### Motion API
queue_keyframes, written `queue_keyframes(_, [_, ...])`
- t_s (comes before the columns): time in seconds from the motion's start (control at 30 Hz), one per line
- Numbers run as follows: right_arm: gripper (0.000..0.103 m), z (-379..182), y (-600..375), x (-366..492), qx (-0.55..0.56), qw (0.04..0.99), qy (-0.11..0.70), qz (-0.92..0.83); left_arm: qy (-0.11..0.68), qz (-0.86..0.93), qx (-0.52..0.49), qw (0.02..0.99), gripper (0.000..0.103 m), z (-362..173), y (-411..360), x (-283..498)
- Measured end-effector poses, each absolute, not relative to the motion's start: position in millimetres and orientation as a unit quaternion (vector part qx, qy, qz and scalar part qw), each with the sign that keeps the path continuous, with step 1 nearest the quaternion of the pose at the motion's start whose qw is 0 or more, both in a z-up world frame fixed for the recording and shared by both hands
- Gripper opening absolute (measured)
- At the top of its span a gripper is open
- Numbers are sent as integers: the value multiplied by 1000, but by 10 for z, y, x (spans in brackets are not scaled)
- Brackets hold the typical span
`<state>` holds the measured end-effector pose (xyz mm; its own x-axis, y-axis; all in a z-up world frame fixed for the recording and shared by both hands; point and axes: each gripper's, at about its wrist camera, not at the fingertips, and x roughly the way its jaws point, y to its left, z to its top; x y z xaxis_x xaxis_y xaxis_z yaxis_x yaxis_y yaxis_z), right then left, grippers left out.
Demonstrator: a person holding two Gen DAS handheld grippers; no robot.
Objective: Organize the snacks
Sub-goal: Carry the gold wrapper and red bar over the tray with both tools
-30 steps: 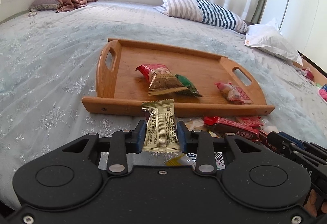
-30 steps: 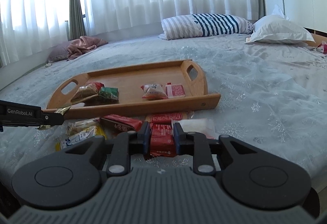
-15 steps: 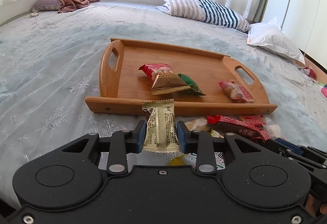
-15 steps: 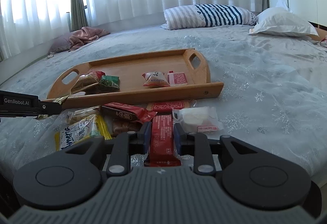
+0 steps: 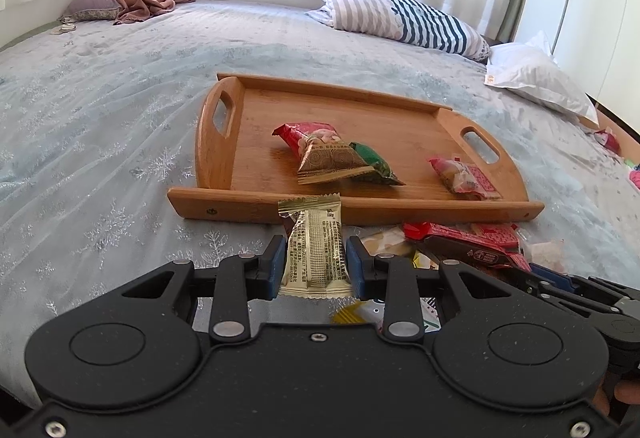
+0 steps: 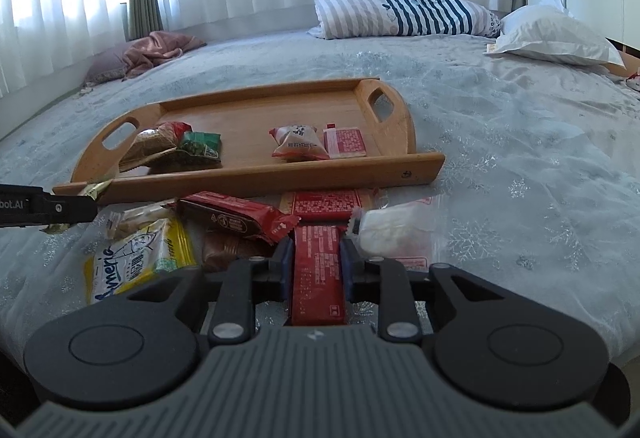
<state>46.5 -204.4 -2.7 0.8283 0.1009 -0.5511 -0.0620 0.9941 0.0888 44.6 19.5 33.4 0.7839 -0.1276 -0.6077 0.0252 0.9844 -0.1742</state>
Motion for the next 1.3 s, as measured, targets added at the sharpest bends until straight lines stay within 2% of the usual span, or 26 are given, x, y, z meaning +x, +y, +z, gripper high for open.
queue_keyframes(0.73, [28,328,-2107,413,61,969,237,45,296,-27,-73,952,31,547,305,571])
queue_keyframes(1.3, [28,555,-2215,925,103,966,226,70,292,-17,-77,953,31,621,432,984])
